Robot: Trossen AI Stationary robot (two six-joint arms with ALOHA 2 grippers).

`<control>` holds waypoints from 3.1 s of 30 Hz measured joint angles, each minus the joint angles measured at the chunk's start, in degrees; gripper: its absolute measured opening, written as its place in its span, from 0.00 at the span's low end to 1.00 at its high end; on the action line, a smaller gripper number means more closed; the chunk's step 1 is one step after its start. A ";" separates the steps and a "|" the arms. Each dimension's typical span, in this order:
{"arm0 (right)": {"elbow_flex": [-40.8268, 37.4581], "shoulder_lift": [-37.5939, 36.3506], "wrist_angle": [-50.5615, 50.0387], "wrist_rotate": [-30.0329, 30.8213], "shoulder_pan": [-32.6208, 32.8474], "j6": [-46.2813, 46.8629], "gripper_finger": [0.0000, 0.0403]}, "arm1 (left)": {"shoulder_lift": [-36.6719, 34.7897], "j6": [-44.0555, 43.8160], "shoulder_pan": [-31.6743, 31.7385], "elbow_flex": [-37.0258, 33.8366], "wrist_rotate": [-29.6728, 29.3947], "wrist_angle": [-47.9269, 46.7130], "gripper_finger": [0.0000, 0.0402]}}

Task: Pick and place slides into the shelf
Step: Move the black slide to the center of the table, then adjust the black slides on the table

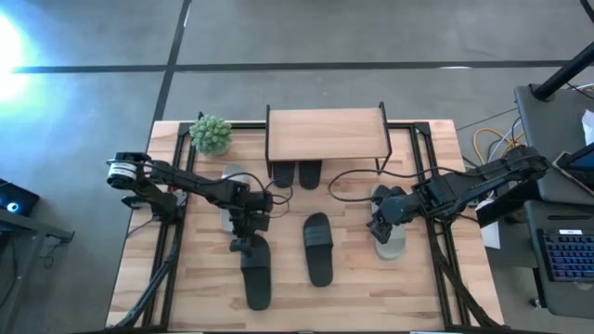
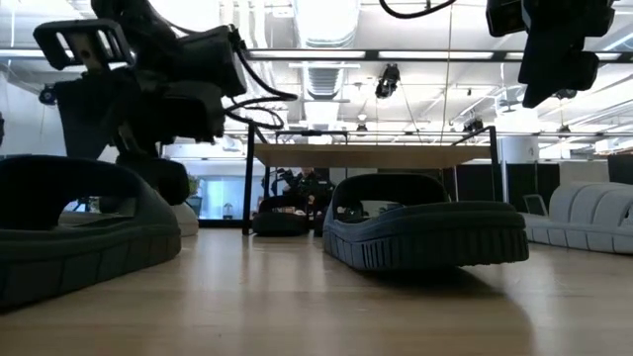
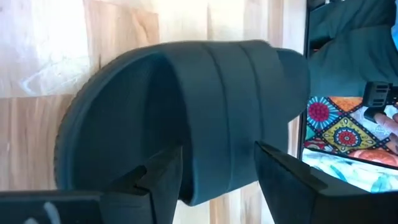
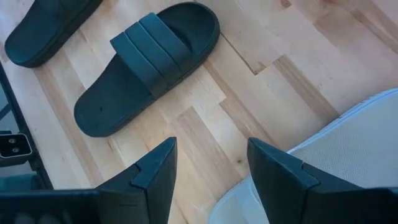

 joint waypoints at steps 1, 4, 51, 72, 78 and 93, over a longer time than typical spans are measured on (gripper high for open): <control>0.00 0.00 0.01 0.00 0.00 0.00 0.46 | 0.00 -0.01 0.00 -0.34 0.02 0.45 0.45; 0.00 0.00 0.05 0.12 -0.02 0.44 0.46 | 0.02 -0.01 0.00 -0.40 0.07 1.58 0.45; 4.72 -8.55 4.91 22.01 3.02 3.98 0.46 | 6.39 -7.16 1.88 28.65 4.07 24.91 0.00; 7.33 -6.04 -1.09 20.21 5.19 3.44 0.46 | 38.42 4.52 6.90 62.27 -5.70 -0.84 0.04; 7.25 -6.08 -2.11 19.33 5.29 3.45 0.46 | 36.27 4.48 6.78 62.40 -11.36 2.40 0.21; 6.94 -6.10 -7.35 18.92 5.40 5.37 0.46 | 17.76 5.92 3.24 56.88 -23.01 -20.71 0.49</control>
